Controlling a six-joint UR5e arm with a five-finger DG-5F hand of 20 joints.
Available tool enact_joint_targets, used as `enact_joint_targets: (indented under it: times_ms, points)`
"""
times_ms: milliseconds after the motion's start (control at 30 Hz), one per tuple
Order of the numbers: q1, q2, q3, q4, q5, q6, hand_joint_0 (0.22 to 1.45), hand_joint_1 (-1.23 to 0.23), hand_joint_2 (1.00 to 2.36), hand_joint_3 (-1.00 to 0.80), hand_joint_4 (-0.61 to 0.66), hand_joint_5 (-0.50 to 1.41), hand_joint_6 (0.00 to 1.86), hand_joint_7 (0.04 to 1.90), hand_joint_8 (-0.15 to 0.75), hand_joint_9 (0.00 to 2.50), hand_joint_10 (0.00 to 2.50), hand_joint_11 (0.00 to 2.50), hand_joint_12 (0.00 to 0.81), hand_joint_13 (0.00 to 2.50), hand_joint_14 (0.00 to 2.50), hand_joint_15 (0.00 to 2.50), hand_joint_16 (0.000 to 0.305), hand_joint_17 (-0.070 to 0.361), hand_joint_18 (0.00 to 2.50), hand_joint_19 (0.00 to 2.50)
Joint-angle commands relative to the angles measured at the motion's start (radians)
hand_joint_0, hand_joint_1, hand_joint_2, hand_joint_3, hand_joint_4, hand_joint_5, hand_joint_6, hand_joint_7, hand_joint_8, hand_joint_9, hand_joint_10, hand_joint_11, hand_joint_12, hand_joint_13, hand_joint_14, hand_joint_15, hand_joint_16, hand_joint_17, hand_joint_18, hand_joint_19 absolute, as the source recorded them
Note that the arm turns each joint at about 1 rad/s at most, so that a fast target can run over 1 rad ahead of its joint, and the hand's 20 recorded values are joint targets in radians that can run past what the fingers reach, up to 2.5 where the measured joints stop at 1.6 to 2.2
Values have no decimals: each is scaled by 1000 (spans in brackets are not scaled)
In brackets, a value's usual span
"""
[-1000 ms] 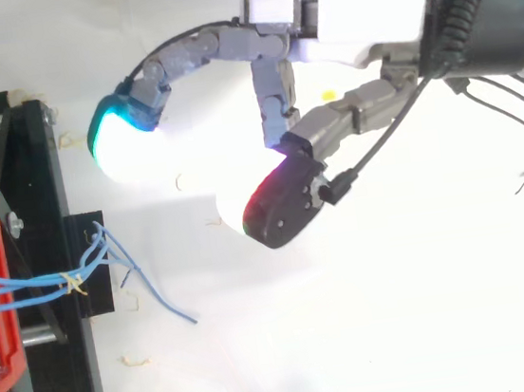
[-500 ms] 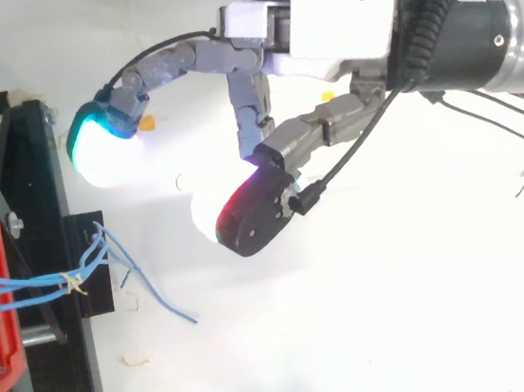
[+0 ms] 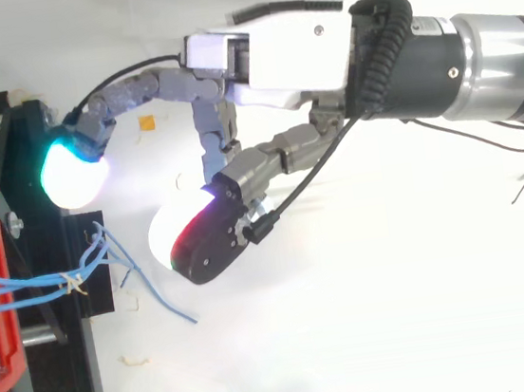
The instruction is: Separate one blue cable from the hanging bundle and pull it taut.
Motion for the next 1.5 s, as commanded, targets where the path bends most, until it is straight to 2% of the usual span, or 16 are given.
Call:
enact_joint_targets:
  times_ms: [0,67,233,333,467,600,900,1133,1300,1467]
  points:
    - [11,0,3,-2,12,2,330,-477,1000,-500,238,-158,501,651,330,1708,18,539,415,1636,21,671,90,203,1727,333]
    - [21,0,8,-4,29,15,331,-476,1000,-500,238,-156,502,653,330,1707,18,541,415,1637,21,670,90,203,1719,336]
    - [32,-1,25,-7,38,30,334,-477,1000,-500,235,-150,501,660,333,1709,18,541,412,1634,19,673,91,206,1705,344]
    - [41,-1,34,-14,55,50,333,-478,1000,-500,236,-145,501,665,329,1709,18,551,412,1633,19,673,92,206,1695,338]
    - [61,0,34,-14,80,97,334,-481,1000,-500,240,-135,502,689,325,1709,20,550,414,1628,22,678,92,207,1679,345]
    - [78,0,32,-16,87,114,335,-482,1000,-500,237,-125,502,729,329,1711,19,561,414,1626,21,676,92,207,1668,348]
    - [93,0,32,-27,98,114,336,-486,1000,-500,244,-115,503,764,322,1712,19,575,413,1623,19,677,92,208,1658,362]
    - [95,-1,34,-28,101,128,345,-493,1000,-500,249,-96,503,789,317,1712,19,589,415,1617,22,682,92,206,1633,372]
    - [95,0,32,-34,101,130,369,-503,1000,-500,284,-39,504,900,312,1714,20,615,405,1607,22,696,88,197,1599,396]
    - [95,0,34,-44,97,139,385,-496,1000,-500,295,6,504,924,299,1746,20,619,393,1607,22,703,85,190,1582,414]
